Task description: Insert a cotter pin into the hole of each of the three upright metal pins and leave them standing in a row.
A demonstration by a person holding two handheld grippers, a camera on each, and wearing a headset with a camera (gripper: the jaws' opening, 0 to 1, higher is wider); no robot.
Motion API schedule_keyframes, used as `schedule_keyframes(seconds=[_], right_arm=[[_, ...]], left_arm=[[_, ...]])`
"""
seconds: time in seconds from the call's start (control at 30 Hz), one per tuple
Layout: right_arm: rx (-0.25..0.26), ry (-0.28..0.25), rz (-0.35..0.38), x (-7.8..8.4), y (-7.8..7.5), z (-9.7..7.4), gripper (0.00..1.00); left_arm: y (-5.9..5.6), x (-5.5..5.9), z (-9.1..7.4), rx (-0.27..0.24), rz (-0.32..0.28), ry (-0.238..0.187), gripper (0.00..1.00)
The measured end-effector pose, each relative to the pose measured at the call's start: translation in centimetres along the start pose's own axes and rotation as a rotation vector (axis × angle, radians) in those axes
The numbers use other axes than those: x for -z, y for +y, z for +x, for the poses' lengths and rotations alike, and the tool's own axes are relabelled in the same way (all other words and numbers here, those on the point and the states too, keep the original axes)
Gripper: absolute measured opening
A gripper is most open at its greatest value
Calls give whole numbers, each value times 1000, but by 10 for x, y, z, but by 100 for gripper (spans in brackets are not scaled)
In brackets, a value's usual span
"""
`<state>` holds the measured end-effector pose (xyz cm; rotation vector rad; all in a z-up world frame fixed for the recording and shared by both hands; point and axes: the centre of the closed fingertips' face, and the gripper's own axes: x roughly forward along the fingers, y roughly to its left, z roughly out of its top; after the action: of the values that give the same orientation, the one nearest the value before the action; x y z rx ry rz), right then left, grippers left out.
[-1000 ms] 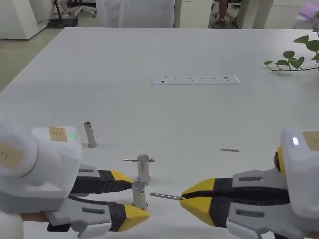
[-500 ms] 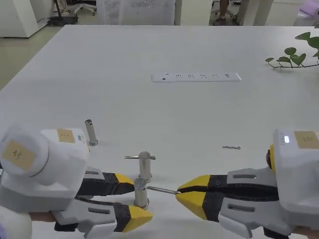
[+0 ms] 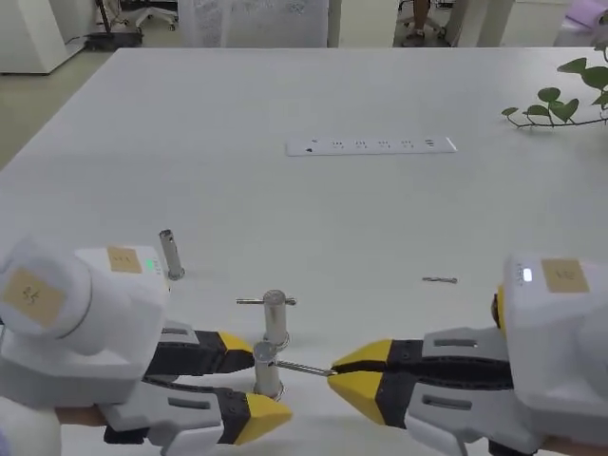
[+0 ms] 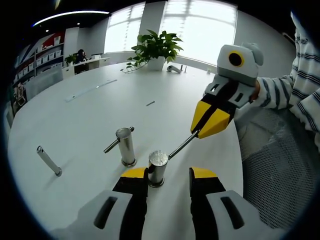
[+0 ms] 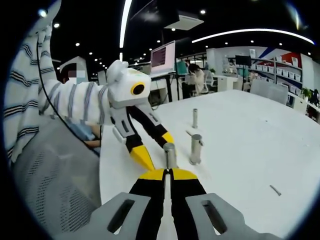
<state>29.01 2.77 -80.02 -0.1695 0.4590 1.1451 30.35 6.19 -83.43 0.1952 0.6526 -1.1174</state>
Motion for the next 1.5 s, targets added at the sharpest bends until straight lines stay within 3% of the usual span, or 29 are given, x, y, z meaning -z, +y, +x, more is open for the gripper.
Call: schedule_keyframes(seconds=[0.83,1.5], right_arm=[[49,2,-44,0,-2,0,3],[-47,104,-171,10,-4,6,4]], left_arm=[[-4,4,-6,-1,-3,14,31],[-1,11,-5,10,-10,31,15]])
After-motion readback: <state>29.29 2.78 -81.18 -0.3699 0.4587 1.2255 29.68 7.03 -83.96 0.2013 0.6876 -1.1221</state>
